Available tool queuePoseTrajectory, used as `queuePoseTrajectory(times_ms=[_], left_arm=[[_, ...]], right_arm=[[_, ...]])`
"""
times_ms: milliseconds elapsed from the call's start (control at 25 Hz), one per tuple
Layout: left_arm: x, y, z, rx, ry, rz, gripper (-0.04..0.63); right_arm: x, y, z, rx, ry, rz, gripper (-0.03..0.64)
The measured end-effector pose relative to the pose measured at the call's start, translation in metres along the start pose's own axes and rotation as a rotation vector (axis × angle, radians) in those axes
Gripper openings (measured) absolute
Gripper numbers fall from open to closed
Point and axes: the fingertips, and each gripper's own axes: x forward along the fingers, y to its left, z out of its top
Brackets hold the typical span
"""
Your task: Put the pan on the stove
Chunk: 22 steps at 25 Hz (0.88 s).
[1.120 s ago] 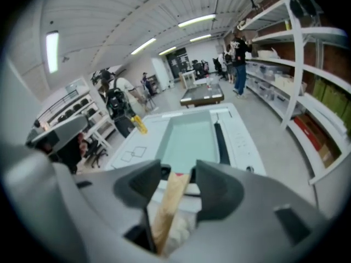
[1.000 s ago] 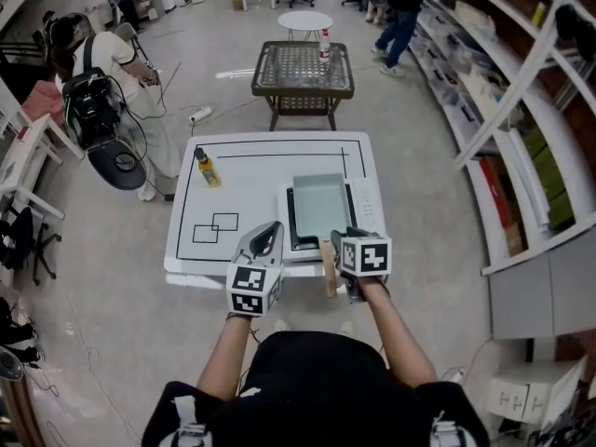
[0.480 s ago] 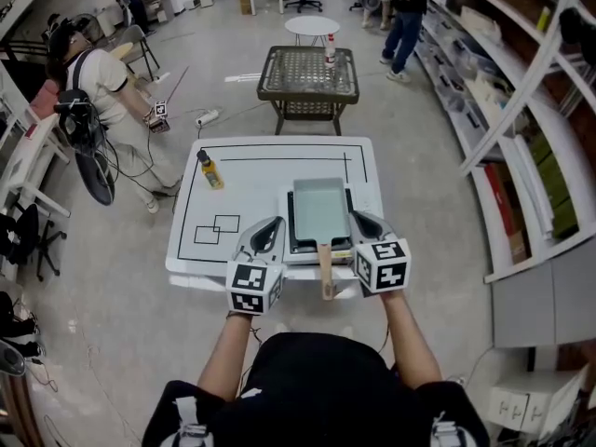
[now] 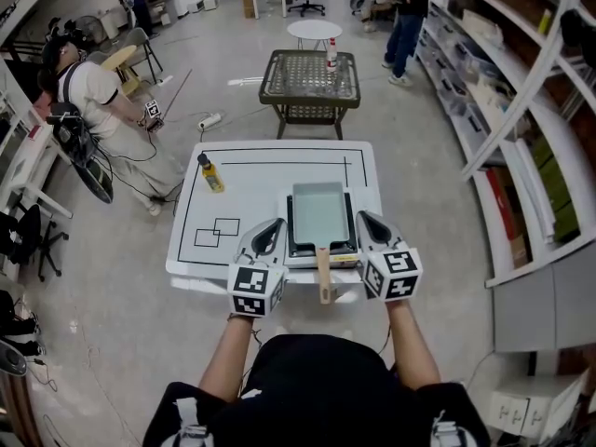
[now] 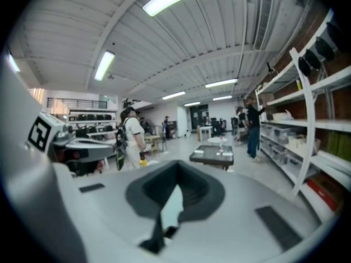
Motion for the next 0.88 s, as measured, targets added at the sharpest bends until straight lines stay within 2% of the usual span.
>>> queuePoseTrajectory(times_ms=[400,880], left_arm=[[0.001,-0.004,0.000,0.018,0.003,-0.009,0.025],[0.001,-0.004,-0.003,0.034,0.000,0.003,0.025]], right_arm=[[-0.004,0.001,-0.001,-0.034,-0.010,-0.008,0.034],[-0.002,-0.001,-0.011,-0.027,-0.009,-0.019,0.034]])
